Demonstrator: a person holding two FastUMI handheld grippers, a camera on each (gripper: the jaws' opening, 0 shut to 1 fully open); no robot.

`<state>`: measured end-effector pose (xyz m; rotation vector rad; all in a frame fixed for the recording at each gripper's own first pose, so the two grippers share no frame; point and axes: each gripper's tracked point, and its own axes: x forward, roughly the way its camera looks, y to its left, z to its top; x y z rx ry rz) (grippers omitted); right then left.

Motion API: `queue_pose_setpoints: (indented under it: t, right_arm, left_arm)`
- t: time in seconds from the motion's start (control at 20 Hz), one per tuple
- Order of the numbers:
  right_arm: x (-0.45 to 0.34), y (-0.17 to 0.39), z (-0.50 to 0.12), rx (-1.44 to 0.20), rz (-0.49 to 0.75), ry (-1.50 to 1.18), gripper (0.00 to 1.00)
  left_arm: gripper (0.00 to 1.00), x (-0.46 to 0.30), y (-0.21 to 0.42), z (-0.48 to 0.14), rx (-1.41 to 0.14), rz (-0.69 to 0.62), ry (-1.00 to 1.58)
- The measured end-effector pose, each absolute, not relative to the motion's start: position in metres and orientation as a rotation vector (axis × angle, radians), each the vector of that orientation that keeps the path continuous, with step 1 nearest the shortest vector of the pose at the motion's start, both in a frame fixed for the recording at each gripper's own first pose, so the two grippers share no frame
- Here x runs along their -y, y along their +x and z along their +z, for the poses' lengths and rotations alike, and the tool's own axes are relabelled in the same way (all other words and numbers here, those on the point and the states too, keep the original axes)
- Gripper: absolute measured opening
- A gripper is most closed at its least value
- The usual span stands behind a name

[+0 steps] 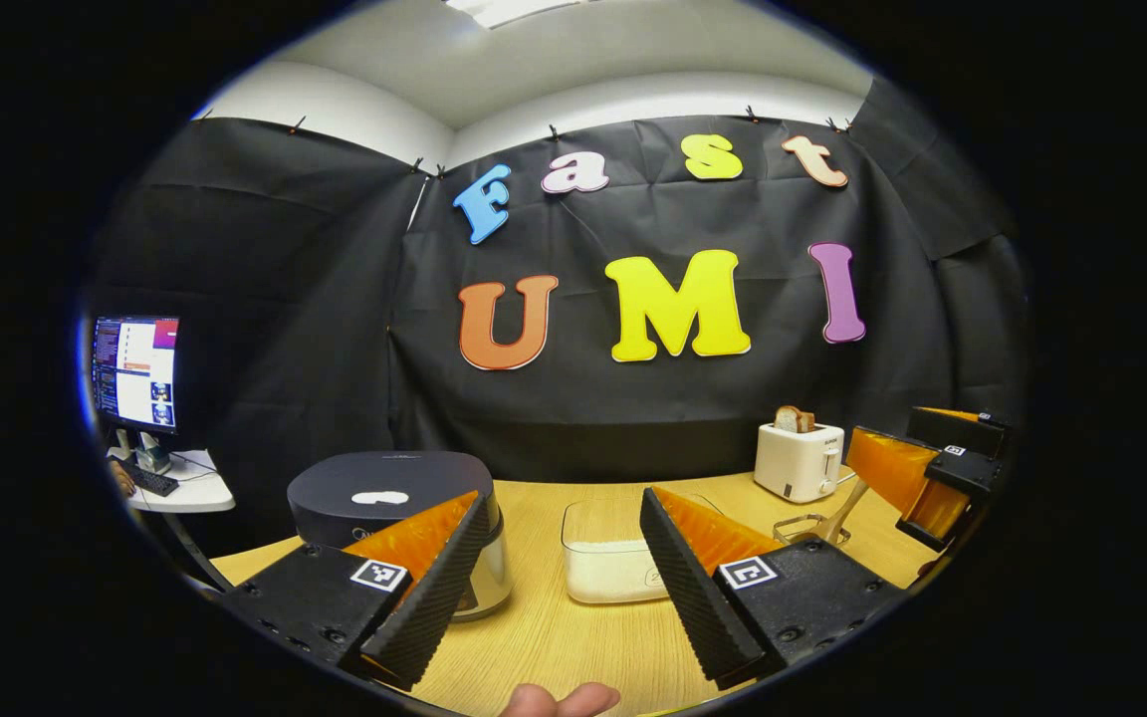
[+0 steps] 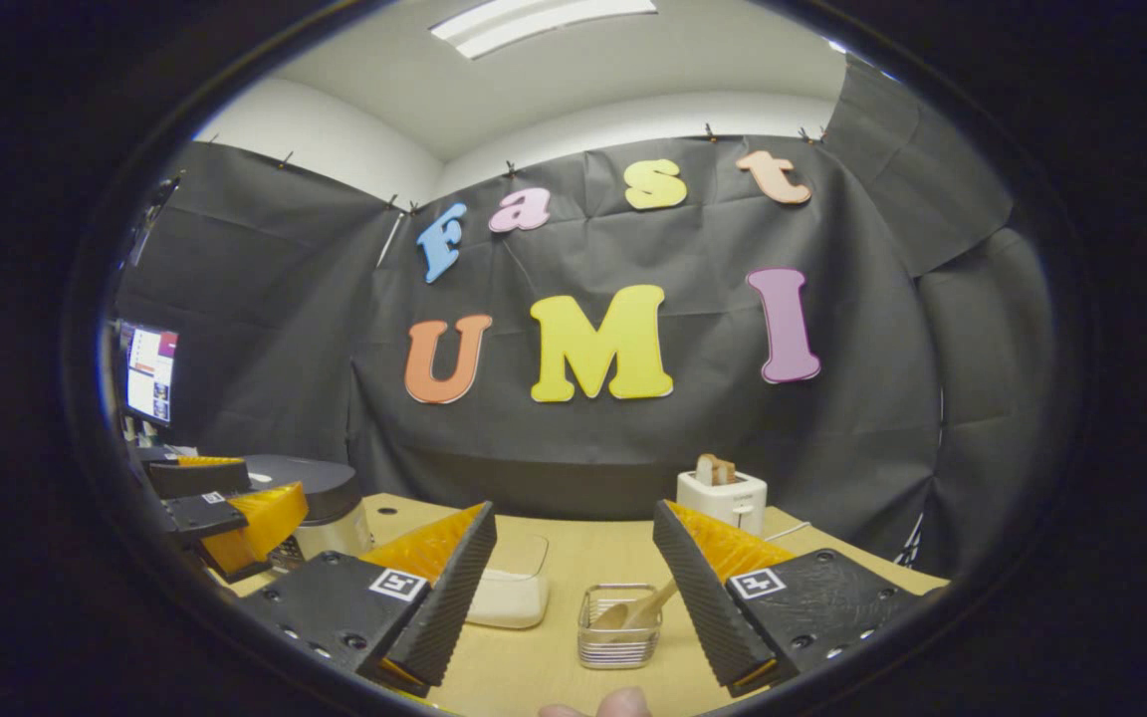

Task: Close the left gripper, press the button to open the rice cooker; take a wooden spoon from the chopstick holder with the right hand, scoop a spoonful of rice and pour it into the rice cooker, then put the wooden spoon back into the chopstick holder.

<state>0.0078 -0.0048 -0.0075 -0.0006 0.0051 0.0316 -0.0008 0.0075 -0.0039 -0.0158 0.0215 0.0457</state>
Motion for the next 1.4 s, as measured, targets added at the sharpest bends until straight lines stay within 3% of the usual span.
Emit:
queue_pose_setpoints:
  t: [0.35, 0.5, 0.7, 0.8, 1.0, 1.15, 1.35, 1.4]
  right_arm:
    - [0.022, 0.005, -0.015, -0.012, 0.031, 0.024, 0.94]
    - [0.03, 0.006, -0.022, -0.024, 0.043, 0.049, 0.92]
    - [0.028, 0.008, -0.023, -0.024, 0.085, 0.052, 0.96]
    - [0.03, 0.009, -0.023, -0.021, 0.102, 0.063, 0.92]
    - [0.031, 0.012, -0.026, -0.033, 0.128, 0.092, 0.96]
    - [0.034, 0.018, -0.028, -0.043, 0.139, 0.105, 0.92]
    - [0.032, 0.022, -0.029, -0.047, 0.159, 0.121, 1.0]
    - [0.032, 0.023, -0.03, -0.048, 0.164, 0.121, 0.92]
  left_arm:
    - [0.97, 0.002, -0.006, -0.005, -0.027, 0.07, -0.034]
    - [0.98, -0.005, -0.011, 0.0, -0.012, 0.134, -0.03]
    - [0.97, -0.028, -0.017, -0.007, -0.059, 0.224, -0.039]
    - [0.98, -0.042, -0.019, -0.003, -0.082, 0.257, -0.034]
    - [0.97, -0.075, -0.021, 0.008, -0.116, 0.316, 0.005]
    - [0.92, -0.095, -0.016, 0.021, -0.139, 0.332, 0.027]
    - [0.85, -0.118, -0.002, 0.024, -0.199, 0.352, -0.02]
    - [0.83, -0.124, 0.002, 0.021, -0.225, 0.351, -0.031]
